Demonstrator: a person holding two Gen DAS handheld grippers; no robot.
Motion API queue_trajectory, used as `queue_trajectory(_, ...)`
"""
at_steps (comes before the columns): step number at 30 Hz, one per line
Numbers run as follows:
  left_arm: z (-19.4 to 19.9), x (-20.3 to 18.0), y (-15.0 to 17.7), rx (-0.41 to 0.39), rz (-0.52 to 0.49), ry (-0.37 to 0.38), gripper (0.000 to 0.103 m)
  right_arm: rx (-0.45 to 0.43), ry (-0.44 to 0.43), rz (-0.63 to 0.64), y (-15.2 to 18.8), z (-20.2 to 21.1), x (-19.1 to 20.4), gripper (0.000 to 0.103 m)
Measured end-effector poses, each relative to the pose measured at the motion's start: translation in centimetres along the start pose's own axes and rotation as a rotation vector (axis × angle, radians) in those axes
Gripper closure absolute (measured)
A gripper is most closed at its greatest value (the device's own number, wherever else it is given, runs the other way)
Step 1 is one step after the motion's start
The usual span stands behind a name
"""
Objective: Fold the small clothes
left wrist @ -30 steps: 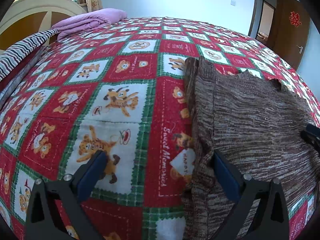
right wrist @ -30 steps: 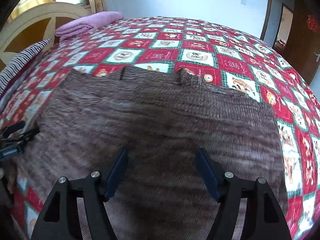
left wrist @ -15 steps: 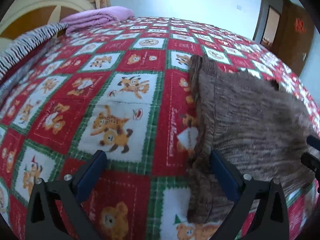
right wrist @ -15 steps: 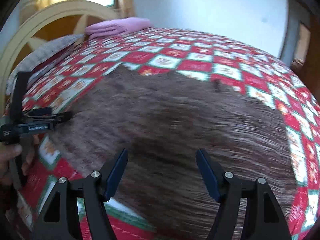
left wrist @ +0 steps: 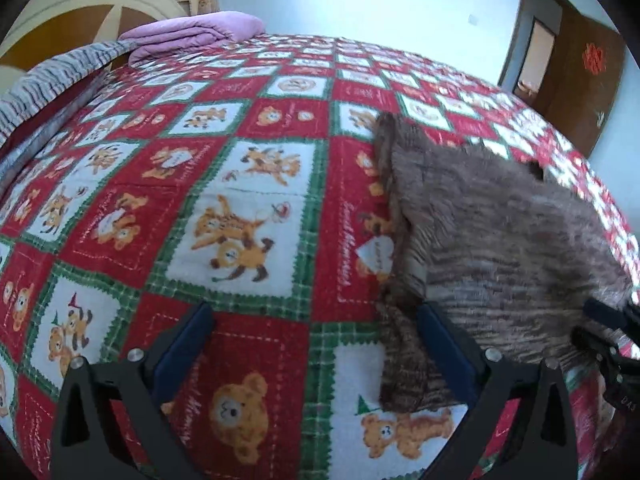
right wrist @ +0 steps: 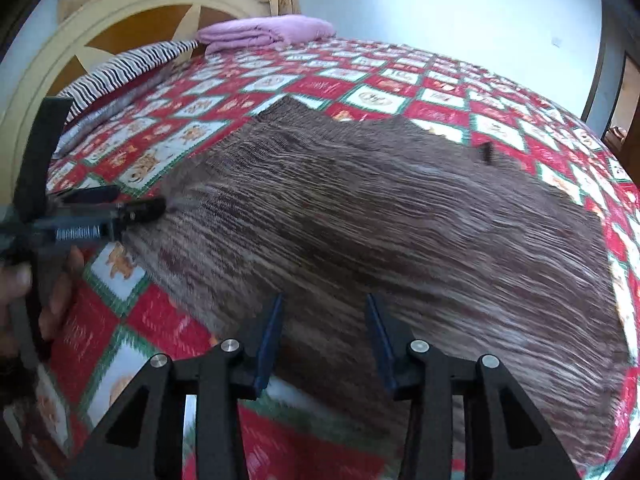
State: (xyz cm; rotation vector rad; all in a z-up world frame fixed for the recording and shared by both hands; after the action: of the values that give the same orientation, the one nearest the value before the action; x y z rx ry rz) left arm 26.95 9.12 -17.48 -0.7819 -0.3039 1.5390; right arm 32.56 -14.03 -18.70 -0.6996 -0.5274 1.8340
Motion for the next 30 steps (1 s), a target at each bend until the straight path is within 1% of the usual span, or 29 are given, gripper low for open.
queue_trajectory(2,0.5,0.5,-0.7,-0.035,0.032,0.004,0.000,-0.025,0.038,-0.035,0.7,1.4,-2.5,0.059)
queue_trajectory(3,0.6,0.5,-1.1,-0.048,0.041,-0.001,0.000,-0.033,0.068,-0.072,1.3,2.0,-4.7,0.059)
queue_trajectory(4,0.5,0.5,-1.5,-0.049,0.049,-0.005,0.000,-0.029,0.091,-0.094,1.6,2.1,-6.0,0.059)
queue_trajectory(6,-0.3,0.0,-2.2,-0.024,0.042,0.006,0.000,0.006,0.162,-0.165,3.1,2.0,-10.1,0.059)
queue_trajectory(7,-0.8,-0.5,-2.4,-0.008,0.022,-0.003,0.000,0.031,0.175,-0.186,3.7,1.9,-11.4,0.059)
queue_trajectory(8,-1.4,-1.1,-2.5,0.015,-0.013,-0.038,0.000,0.079,0.192,-0.209,4.7,1.3,-12.8,0.059)
queue_trajectory(9,-2.0,-1.7,-2.7,0.037,-0.051,-0.074,0.000,0.105,0.191,-0.224,5.8,1.0,-13.9,0.059)
queue_trajectory(11,-2.3,-2.6,-2.9,0.043,-0.097,-0.081,0.000,0.076,0.142,-0.255,7.3,1.8,-14.7,0.059)
queue_trajectory(12,-2.4,-2.9,-3.2,0.044,-0.115,-0.084,0.000,0.069,0.140,-0.257,8.0,2.2,-14.7,0.059)
queue_trajectory(15,-2.6,-3.0,-4.1,0.046,-0.137,-0.080,0.000,0.045,0.195,-0.201,8.6,3.1,-13.4,0.059)
queue_trajectory(17,-2.7,-2.9,-4.9,0.041,-0.146,-0.080,0.000,0.060,0.200,-0.208,8.2,3.1,-13.3,0.059)
queue_trajectory(18,-2.8,-2.9,-5.4,0.037,-0.148,-0.070,0.000,0.065,0.205,-0.213,7.9,3.2,-13.3,0.059)
queue_trajectory(19,-2.8,-2.6,-6.0,0.028,-0.147,-0.045,0.000,0.066,0.216,-0.216,7.8,3.4,-13.4,0.059)
queue_trajectory(21,-3.0,-2.6,-6.8,0.017,-0.156,-0.035,0.000,0.053,0.232,-0.199,7.0,3.9,-12.9,0.059)
queue_trajectory(23,-3.9,-2.7,-7.7,0.026,-0.176,-0.003,0.000,0.031,0.205,-0.160,6.1,4.1,-11.4,0.058)
queue_trajectory(25,-4.9,-2.7,-8.2,0.040,-0.167,0.034,0.000,0.011,0.164,-0.098,4.9,4.3,-8.8,0.054)
queue_trajectory(27,-6.3,-2.9,-8.6,0.066,-0.161,0.074,0.000,-0.002,0.119,-0.024,3.7,4.1,-5.5,0.054)
queue_trajectory(30,-8.6,-3.4,-8.7,0.110,-0.175,0.122,0.000,-0.022,0.077,0.051,2.2,3.8,-1.5,0.054)
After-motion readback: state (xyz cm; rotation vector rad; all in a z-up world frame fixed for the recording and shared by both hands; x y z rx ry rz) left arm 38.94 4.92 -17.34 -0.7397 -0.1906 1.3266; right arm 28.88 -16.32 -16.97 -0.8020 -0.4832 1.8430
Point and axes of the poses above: each gripper's, at about its wrist camera, not at the fingertips, and z roughly against the way its jaws point, x to its left, y to its underside, the point moved 2 cm from there along -z, roughly the way its jaws point, and after that the axes turned 14 degrees about y, right-handed, at the moved point
